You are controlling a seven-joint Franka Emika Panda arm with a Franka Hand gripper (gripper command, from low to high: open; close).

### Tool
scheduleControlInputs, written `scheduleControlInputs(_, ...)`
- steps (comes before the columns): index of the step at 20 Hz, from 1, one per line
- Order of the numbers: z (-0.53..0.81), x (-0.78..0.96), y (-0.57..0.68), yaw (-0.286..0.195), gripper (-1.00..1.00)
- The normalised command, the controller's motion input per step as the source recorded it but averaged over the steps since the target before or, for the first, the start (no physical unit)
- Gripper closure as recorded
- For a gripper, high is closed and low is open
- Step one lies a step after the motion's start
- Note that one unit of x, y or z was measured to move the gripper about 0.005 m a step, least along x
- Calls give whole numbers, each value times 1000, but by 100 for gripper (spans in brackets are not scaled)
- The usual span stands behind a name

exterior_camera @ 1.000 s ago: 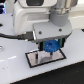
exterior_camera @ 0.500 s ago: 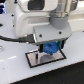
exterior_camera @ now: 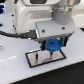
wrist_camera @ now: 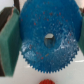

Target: Insert the blue gear onto the right peg, followed by the red gear

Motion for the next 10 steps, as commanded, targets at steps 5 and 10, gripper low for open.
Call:
scheduleControlInputs(5,-181,158,35,0,100)
scheduleControlInputs(10,-82,160,67,0,100)
